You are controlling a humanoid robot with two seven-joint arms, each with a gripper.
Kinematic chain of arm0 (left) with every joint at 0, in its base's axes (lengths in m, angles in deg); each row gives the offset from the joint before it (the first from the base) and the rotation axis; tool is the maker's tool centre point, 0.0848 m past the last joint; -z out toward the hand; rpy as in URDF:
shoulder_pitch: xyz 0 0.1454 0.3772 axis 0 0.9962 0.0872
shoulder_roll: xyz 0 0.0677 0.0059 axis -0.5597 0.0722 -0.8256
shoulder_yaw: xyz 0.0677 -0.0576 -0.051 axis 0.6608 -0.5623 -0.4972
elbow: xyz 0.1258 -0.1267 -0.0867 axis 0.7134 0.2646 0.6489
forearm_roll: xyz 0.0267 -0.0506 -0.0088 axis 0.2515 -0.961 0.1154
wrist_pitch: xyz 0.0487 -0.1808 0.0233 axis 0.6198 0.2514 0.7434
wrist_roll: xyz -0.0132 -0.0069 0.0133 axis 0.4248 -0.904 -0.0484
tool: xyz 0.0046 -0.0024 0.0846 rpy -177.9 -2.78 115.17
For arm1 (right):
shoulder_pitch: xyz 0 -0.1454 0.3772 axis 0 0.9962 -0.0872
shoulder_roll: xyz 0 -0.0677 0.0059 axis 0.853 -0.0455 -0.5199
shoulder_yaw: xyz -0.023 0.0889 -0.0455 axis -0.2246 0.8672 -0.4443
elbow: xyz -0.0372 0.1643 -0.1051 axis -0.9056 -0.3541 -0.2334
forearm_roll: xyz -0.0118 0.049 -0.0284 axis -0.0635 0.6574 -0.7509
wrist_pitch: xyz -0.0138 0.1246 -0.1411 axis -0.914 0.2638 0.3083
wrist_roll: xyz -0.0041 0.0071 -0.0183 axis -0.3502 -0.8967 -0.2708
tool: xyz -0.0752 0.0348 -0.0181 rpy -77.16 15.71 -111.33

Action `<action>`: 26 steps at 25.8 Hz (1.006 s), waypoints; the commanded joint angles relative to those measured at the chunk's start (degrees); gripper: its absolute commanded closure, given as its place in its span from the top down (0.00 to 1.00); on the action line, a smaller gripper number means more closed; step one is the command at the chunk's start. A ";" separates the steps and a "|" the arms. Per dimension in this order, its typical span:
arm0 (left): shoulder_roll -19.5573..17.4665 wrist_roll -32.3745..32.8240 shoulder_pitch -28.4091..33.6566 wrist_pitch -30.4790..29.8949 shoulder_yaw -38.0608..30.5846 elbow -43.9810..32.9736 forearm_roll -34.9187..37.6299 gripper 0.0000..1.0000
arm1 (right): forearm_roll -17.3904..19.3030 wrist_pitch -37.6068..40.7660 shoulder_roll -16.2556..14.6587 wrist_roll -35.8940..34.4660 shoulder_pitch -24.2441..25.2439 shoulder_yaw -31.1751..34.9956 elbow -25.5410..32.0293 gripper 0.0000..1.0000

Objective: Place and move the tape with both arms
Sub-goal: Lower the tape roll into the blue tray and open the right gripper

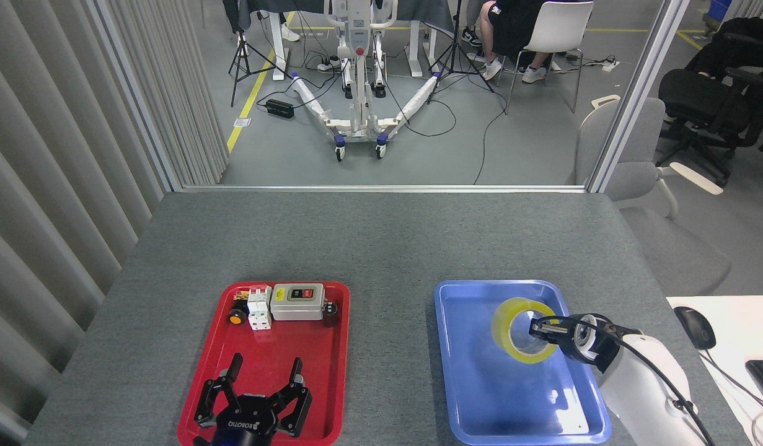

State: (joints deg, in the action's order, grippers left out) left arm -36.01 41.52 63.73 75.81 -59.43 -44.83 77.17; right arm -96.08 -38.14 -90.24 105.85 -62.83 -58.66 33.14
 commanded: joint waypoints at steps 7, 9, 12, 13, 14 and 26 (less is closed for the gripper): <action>-0.24 0.41 -0.11 0.28 -0.13 0.14 0.24 1.00 | -0.17 -0.16 2.18 -0.62 -0.44 -0.09 -0.69 0.37; -1.03 0.15 -0.03 0.19 -0.13 0.05 0.24 1.00 | -0.26 -0.16 2.26 -0.79 -0.44 -0.09 -1.05 0.37; -1.29 0.06 -0.03 0.19 -0.13 0.14 0.24 1.00 | -0.26 -0.16 2.35 -1.15 -0.80 -0.09 -1.40 0.37; -1.29 0.15 -0.03 0.28 -0.13 0.14 0.24 1.00 | -0.26 -0.16 2.35 -1.15 -0.88 -0.09 -1.57 0.37; -1.29 0.06 -0.03 0.28 -0.13 0.14 0.24 1.00 | -0.26 -0.07 2.35 -1.15 -0.88 -0.09 -1.66 0.37; -1.29 -0.20 0.06 0.19 -1.71 0.22 -0.02 1.00 | -5.00 1.33 2.61 -8.79 2.10 1.75 8.53 0.81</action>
State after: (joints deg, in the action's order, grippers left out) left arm -37.30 41.33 63.76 76.08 -60.88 -44.61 77.17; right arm -98.14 -37.28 -87.34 100.99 -62.74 -57.96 37.08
